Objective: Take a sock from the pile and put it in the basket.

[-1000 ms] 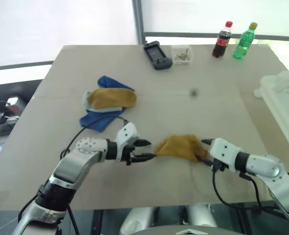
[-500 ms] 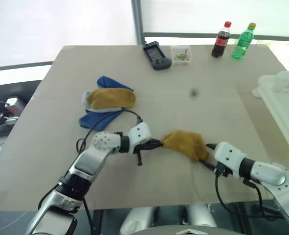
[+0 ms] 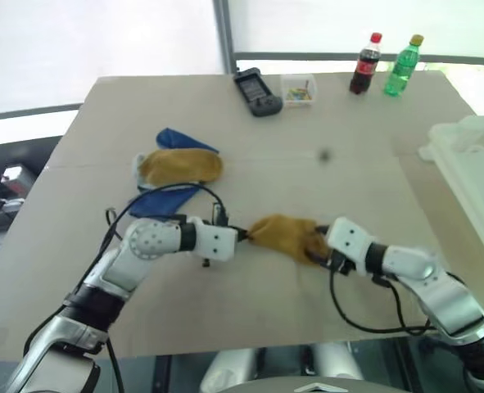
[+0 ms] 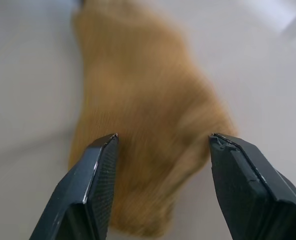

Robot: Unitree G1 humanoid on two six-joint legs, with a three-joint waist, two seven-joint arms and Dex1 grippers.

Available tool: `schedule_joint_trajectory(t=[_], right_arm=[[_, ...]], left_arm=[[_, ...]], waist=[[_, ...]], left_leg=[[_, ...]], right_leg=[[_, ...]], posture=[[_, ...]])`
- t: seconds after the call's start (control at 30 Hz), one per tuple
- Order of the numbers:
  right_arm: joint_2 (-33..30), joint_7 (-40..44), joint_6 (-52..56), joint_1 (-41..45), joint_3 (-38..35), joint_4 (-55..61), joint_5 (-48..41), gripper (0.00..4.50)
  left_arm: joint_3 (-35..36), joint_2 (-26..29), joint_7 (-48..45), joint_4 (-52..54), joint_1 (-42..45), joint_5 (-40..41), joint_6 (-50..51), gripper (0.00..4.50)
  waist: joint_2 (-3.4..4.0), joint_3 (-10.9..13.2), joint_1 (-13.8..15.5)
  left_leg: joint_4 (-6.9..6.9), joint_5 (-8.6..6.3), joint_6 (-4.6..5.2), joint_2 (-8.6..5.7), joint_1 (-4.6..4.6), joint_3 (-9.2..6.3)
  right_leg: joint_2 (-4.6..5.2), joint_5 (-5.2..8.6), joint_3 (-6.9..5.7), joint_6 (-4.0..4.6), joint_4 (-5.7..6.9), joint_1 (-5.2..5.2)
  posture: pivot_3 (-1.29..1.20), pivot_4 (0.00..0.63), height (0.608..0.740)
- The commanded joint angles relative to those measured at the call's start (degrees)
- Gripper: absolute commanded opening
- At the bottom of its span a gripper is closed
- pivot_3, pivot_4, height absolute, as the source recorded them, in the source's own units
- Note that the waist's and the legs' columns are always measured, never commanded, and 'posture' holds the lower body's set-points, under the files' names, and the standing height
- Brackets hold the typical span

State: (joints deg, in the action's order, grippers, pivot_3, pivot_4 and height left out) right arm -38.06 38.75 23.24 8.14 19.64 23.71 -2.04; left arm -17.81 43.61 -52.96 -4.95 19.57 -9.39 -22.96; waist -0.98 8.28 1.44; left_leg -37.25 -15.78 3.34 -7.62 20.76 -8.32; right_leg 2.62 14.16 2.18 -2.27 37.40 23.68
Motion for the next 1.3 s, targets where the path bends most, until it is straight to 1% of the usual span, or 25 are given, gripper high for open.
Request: schedule_joint_trajectory(t=[0.03, 0.07, 0.1, 0.13, 0.23, 0.33, 0.4, 0.47, 0.53, 0.57, 0.6, 0.63, 0.67, 0.7, 0.73, 0.77, 0.8, 0.83, 0.93, 1.03, 1.1, 1.2, 1.23, 1.27, 1.3], right_arm=[[-4.19, 2.60, -6.73, -3.35, 3.74, -4.21, 5.97, 2.95], [-4.83, 3.13, -8.11, -4.43, 3.01, -3.90, 5.49, 2.95], [-5.36, 3.74, -9.17, -5.37, 2.29, -3.58, 4.80, 2.95], [-6.27, 4.09, -10.29, -6.21, 1.72, -3.35, 4.93, 2.95], [-8.33, 5.81, -13.70, -8.38, 0.44, -2.67, 4.50, 2.95], [-9.37, 6.30, -14.16, -10.41, -1.53, -1.22, 4.03, 2.95], [-9.81, 6.71, -12.74, -11.82, -4.33, 0.79, 2.05, 2.95], [-9.41, 6.78, -10.48, -12.87, -6.96, 3.12, -0.68, 2.95], [-9.40, 7.32, -9.28, -13.34, -8.62, 5.17, -2.53, 2.95], [-8.49, 7.59, -6.68, -13.25, -10.69, 7.88, -6.84, 2.95], [-7.80, 7.77, -4.62, -13.16, -12.21, 9.89, -10.06, 2.95], [-6.62, 7.64, -1.24, -11.78, -13.68, 12.44, -14.63, 2.95], [-5.68, 7.53, 1.28, -10.24, -14.45, 14.24, -17.87, 2.95], [-4.53, 6.84, 3.23, -8.36, -14.52, 15.00, -19.34, 2.95], [-3.01, 5.68, 5.58, -5.82, -14.20, 15.08, -20.45, 2.95], [-1.89, 4.83, 7.07, -3.76, -13.45, 14.39, -20.42, 2.95], [-1.08, 4.23, 8.10, -1.86, -12.49, 13.44, -19.82, 2.95], [-0.12, 3.32, 8.42, 0.29, -10.97, 11.54, -18.04, 2.95], [2.63, 1.52, 7.01, 5.24, -5.99, 5.37, -12.48, 2.95], [5.29, 0.52, 4.20, 8.04, -0.86, -0.96, -7.17, 2.95], [5.44, 0.47, 1.54, 8.40, 1.82, -4.47, -3.34, 2.95], [5.21, 0.81, -3.86, 7.37, 4.70, -9.38, 1.03, 2.95], [5.10, 0.93, -5.30, 7.04, 5.30, -10.52, 2.22, 2.95], [4.85, 1.16, -6.71, 6.76, 5.79, -11.34, 3.28, 2.95], [4.74, 1.58, -7.78, 6.59, 6.14, -11.89, 3.96, 2.95]], left_arm=[[6.83, -0.12, -0.35, 9.61, -10.25, 13.86, 14.81, 0.06], [10.35, -0.70, -0.01, 13.96, -11.91, 24.19, 26.49, 0.06], [13.18, -0.76, 0.39, 16.87, -12.67, 32.38, 36.69, 0.06], [15.15, 0.15, -0.07, 18.44, -12.76, 37.90, 44.24, 0.06], [18.86, 1.28, 0.56, 19.72, -10.36, 50.29, 61.81, 0.06], [18.77, -0.23, 3.96, 20.11, -6.24, 54.35, 71.70, 0.06], [17.77, -1.96, 5.41, 20.57, -3.71, 54.29, 73.49, 0.06], [18.67, -3.25, 6.31, 20.99, -2.16, 56.36, 76.51, 0.06], [18.84, -1.82, 5.08, 22.45, -2.41, 56.73, 77.82, 0.06], [15.29, 2.74, 2.05, 23.79, -5.24, 49.06, 70.62, 0.06], [12.65, 6.06, -0.18, 24.71, -7.36, 43.29, 65.14, 0.06], [9.78, 9.53, -2.57, 24.19, -10.06, 36.33, 56.84, 0.31], [8.31, 11.18, -3.41, 23.37, -11.77, 32.18, 51.53, 0.62], [7.73, 11.44, -2.92, 22.24, -12.58, 29.40, 47.44, 0.73], [7.10, 11.59, -2.22, 20.82, -13.23, 25.81, 42.09, 1.12], [7.35, 11.27, -1.95, 19.84, -13.73, 24.12, 38.72, 1.24], [7.82, 11.01, -1.93, 18.95, -14.17, 22.96, 36.16, 1.64], [8.72, 11.17, -2.53, 18.22, -14.76, 22.72, 34.55, 1.64], [13.01, 10.93, -4.81, 18.09, -16.18, 27.54, 35.91, 1.64], [18.47, 10.36, -8.18, 20.76, -16.25, 39.69, 45.13, 1.64], [21.55, 10.43, -8.77, 22.79, -15.69, 46.42, 51.58, 1.64], [23.99, 8.07, -4.54, 25.59, -11.35, 55.68, 61.21, 1.64], [23.62, 6.84, -2.60, 26.15, -9.78, 56.70, 63.34, 1.64], [21.84, 4.90, -0.42, 26.29, -8.10, 55.65, 64.19, 1.64], [17.57, 2.62, 2.26, 25.78, -6.30, 51.29, 64.03, 1.64]], waist=[[0.15, -0.15, -0.73], [0.15, -0.15, -0.72], [0.06, -0.13, -0.57], [0.02, -0.14, -0.44], [-0.03, -0.17, 0.19], [-0.09, -0.22, 0.34], [-0.14, -0.24, 0.34], [-0.15, -0.24, 0.33], [-0.15, -0.24, 0.17], [-0.15, -0.21, -0.08], [-0.14, -0.14, -0.56], [-0.04, -0.08, -1.18], [0.07, -0.03, -1.29], [0.17, 0.04, -1.33], [0.19, 0.05, -1.11], [0.17, 0.06, -0.63], [0.16, 0.06, -0.46], [0.15, 0.06, -0.16], [0.14, 0.06, -0.02], [0.13, 0.09, -0.33], [0.13, 0.10, -0.53], [0.14, 0.10, -0.54], [0.11, 0.08, -0.58], [0.10, 0.07, -0.64], [0.13, 0.06, -0.56]], left_leg=[[0.00, -0.01, 0.01, 0.00, -0.04, 0.06], [0.00, -0.03, 0.05, 0.00, -0.09, 0.08], [-0.01, -0.04, 0.08, 0.01, -0.07, 0.07], [-0.09, -0.06, 0.11, 0.01, -0.01, -0.02], [-0.18, -0.06, 0.10, 0.01, -0.02, -0.14], [-0.20, -0.06, 0.08, 0.00, -0.10, -0.12], [-0.21, -0.06, 0.07, -0.01, -0.10, -0.10], [-0.20, -0.06, 0.07, -0.01, -0.07, -0.10], [-0.19, -0.06, 0.06, -0.01, 0.00, -0.07], [-0.18, -0.06, 0.06, 0.00, 0.00, -0.05], [-0.15, -0.06, 0.05, 0.00, 0.02, -0.03], [-0.09, -0.08, 0.03, 0.04, 0.02, 0.01], [0.05, -0.09, 0.00, 0.09, -0.07, 0.15], [0.07, -0.09, -0.01, 0.10, -0.06, 0.16], [0.08, -0.12, -0.05, 0.11, -0.06, 0.16], [0.08, -0.15, -0.10, 0.11, -0.05, 0.16], [0.05, -0.21, -0.20, 0.13, -0.03, 0.14], [0.04, -0.22, -0.22, 0.13, -0.02, 0.12], [0.03, -0.22, -0.20, 0.13, 0.01, 0.09], [0.05, -0.11, 0.01, 0.12, 0.16, 0.08], [0.04, -0.09, 0.03, 0.12, 0.22, 0.06], [0.00, -0.09, 0.04, 0.12, 0.33, 0.06], [-0.04, -0.09, 0.04, 0.12, 0.31, 0.06], [-0.08, -0.09, 0.04, 0.12, 0.29, 0.06], [-0.09, -0.09, 0.03, 0.12, 0.21, 0.06]], right_leg=[[-0.01, 0.00, 0.12, -0.01, 0.10, -0.02], [-0.01, 0.01, 0.13, -0.01, 0.09, -0.02], [-0.02, 0.01, 0.11, -0.02, 0.10, -0.02], [-0.02, 0.01, -0.01, -0.03, 0.14, -0.02], [-0.01, 0.01, -0.19, -0.02, 0.21, -0.08], [0.01, 0.01, -0.18, -0.03, 0.25, -0.14], [0.00, 0.01, -0.14, -0.03, 0.23, -0.13], [0.00, 0.01, -0.11, -0.02, 0.20, -0.12], [-0.02, 0.01, -0.04, -0.02, 0.18, -0.07], [-0.03, 0.01, 0.00, -0.02, 0.17, -0.05], [-0.04, 0.01, 0.04, -0.01, 0.18, -0.01], [-0.07, 0.01, 0.10, 0.00, 0.12, 0.00], [-0.11, 0.02, 0.27, 0.03, 0.13, 0.02], [-0.11, 0.01, 0.27, 0.03, 0.10, 0.02], [-0.10, 0.01, 0.27, 0.04, 0.09, 0.01], [-0.08, -0.01, 0.24, 0.05, 0.08, 0.00], [-0.08, -0.05, 0.18, 0.10, 0.03, -0.02], [-0.08, -0.07, 0.15, 0.13, 0.00, -0.02], [-0.07, -0.07, 0.07, 0.13, -0.05, 0.00], [-0.08, -0.07, 0.04, 0.12, -0.06, 0.14], [-0.10, -0.07, 0.01, 0.12, -0.05, 0.24], [-0.09, -0.07, -0.05, 0.12, -0.08, 0.33], [-0.09, -0.07, -0.05, 0.12, -0.08, 0.30], [-0.10, -0.07, -0.06, 0.12, -0.04, 0.29], [-0.10, -0.07, -0.04, 0.11, -0.01, 0.20]], posture=[[0.00, 0.150, 0.740], [0.00, 0.150, 0.740], [0.00, 0.150, 0.740], [0.00, 0.150, 0.740], [0.00, 0.150, 0.740], [0.00, 0.150, 0.740], [0.00, 0.150, 0.740], [0.00, 0.150, 0.740], [0.00, 0.150, 0.740], [0.00, 0.150, 0.740], [0.00, 0.150, 0.740], [0.00, 0.150, 0.740], [0.00, 0.150, 0.740], [0.00, 0.150, 0.740], [0.00, 0.150, 0.740], [0.00, 0.150, 0.740], [0.00, 0.150, 0.740], [0.00, 0.150, 0.740], [0.00, 0.150, 0.740], [0.00, 0.150, 0.740], [0.00, 0.150, 0.740], [0.00, 0.150, 0.740], [0.00, 0.150, 0.740], [0.00, 0.150, 0.740], [0.00, 0.150, 0.740]])
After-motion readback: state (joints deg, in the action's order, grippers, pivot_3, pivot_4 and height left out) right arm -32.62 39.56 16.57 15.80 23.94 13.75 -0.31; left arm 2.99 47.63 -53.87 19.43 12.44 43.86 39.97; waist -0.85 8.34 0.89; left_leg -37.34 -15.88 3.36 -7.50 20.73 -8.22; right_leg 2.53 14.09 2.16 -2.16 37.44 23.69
